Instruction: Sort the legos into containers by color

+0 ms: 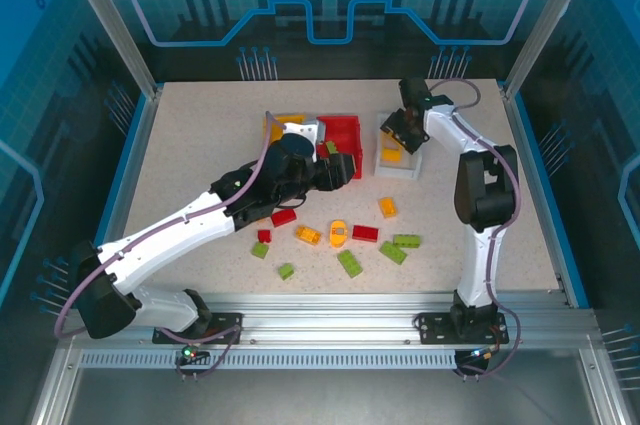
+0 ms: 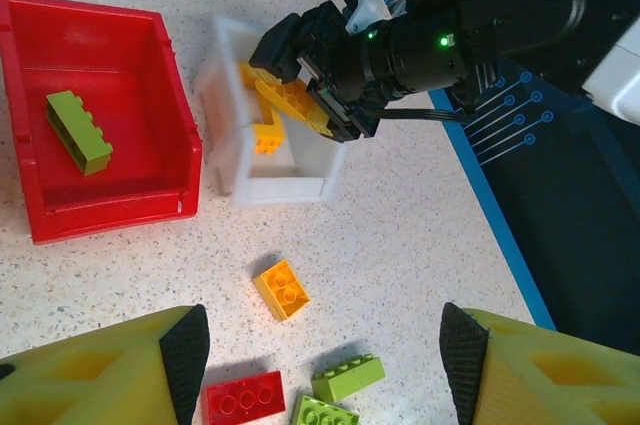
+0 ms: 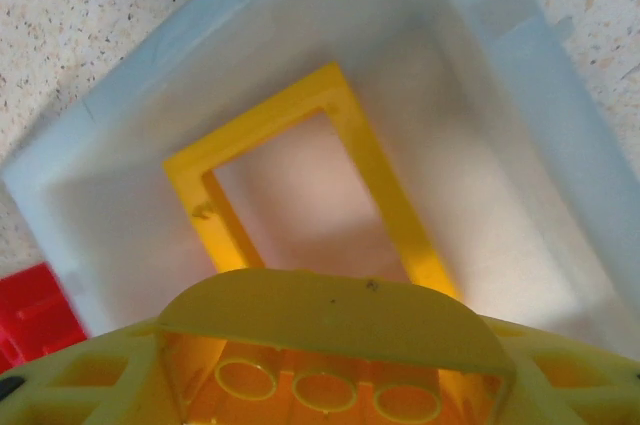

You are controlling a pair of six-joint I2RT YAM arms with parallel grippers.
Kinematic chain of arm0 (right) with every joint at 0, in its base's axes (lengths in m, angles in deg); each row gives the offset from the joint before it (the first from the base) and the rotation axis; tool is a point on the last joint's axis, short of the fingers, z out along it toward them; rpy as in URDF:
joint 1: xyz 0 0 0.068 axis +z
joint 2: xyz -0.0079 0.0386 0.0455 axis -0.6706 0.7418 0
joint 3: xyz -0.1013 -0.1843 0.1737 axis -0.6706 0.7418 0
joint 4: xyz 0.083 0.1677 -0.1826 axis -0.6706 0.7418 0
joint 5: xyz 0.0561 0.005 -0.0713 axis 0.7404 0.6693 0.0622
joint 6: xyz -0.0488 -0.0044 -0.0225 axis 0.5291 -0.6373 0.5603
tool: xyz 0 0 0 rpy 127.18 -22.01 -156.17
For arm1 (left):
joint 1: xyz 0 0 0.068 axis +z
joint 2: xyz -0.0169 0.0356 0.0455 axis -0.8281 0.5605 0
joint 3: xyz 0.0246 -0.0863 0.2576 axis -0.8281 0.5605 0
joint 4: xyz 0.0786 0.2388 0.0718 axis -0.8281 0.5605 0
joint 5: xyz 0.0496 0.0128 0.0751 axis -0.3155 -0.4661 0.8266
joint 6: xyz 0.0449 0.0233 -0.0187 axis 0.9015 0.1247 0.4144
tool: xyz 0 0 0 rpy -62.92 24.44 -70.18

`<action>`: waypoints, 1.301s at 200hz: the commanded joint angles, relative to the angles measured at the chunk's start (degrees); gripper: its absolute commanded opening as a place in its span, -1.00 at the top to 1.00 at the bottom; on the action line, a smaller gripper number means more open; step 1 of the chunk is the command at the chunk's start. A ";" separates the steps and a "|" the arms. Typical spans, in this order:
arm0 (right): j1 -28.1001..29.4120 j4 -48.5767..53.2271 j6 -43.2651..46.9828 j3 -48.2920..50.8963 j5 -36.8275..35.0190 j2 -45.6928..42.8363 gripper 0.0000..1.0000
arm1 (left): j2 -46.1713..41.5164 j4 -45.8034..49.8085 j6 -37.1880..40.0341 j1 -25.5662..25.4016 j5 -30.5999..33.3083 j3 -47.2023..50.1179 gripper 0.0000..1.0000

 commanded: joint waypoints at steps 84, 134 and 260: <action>1.97 1.95 -7.93 -3.74 1.51 -1.60 -0.60 | -0.18 -0.52 0.02 0.35 -1.31 1.39 -0.32; 3.87 1.97 -8.64 -1.09 -3.32 -10.49 -0.48 | -2.08 2.35 -1.40 0.34 2.07 3.51 -0.32; 26.45 -11.34 23.59 39.04 -6.54 -50.33 -0.40 | -11.48 21.19 -10.47 4.17 4.99 16.93 -0.31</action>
